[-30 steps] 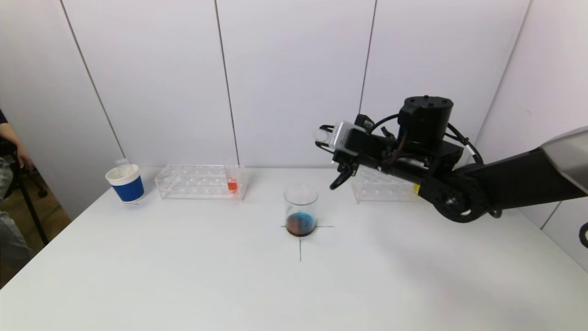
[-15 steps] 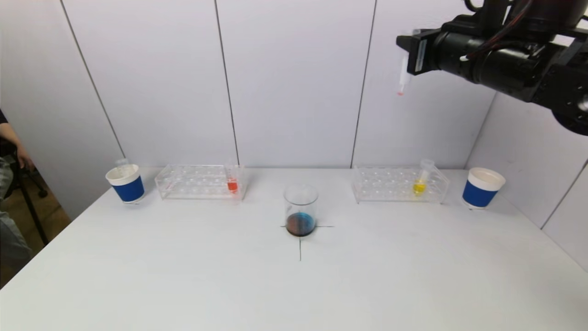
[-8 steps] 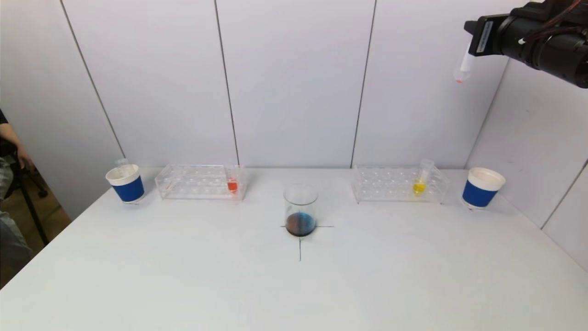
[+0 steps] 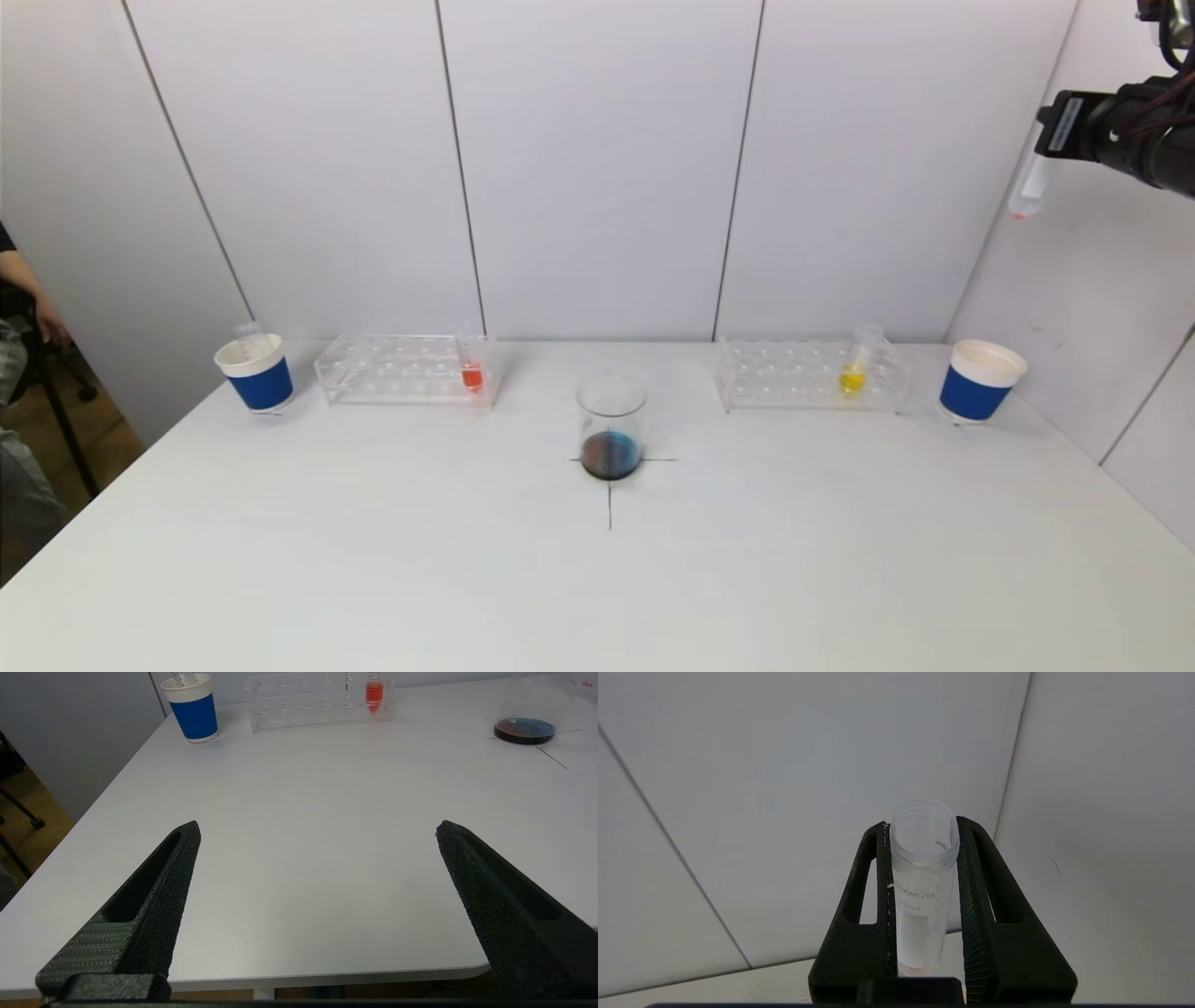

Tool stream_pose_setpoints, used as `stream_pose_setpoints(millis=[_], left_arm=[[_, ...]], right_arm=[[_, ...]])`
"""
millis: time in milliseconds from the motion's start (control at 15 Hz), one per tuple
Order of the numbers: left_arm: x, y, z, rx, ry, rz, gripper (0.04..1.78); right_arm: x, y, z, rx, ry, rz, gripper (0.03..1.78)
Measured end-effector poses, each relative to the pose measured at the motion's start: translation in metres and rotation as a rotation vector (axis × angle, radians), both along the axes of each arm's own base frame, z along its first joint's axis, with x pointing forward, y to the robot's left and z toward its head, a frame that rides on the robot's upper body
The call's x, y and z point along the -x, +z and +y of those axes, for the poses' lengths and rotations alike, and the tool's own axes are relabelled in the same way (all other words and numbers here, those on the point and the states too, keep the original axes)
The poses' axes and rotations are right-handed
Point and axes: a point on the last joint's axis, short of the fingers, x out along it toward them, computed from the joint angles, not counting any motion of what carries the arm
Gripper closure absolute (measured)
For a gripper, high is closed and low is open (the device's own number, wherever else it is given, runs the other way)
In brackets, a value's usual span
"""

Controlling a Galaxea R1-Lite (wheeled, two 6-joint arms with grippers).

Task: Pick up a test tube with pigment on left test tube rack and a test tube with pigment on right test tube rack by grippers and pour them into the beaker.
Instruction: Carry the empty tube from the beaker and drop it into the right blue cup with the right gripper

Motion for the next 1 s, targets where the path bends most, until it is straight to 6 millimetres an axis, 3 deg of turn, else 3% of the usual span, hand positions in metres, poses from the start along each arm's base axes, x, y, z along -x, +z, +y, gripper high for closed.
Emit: stream_pose_setpoints(millis=[400,1000], left_arm=[[0.0,0.0,0.0,0.0,0.001,0.0,0.06],[0.0,0.0,0.0,0.0,0.0,0.0,0.06]], right_arm=[[-0.016,-0.04,-0.034,-0.022,-0.085,0.103,1.36],[-0.037,-0.104,-0.047,-0.039,-0.108,0.149,1.36]])
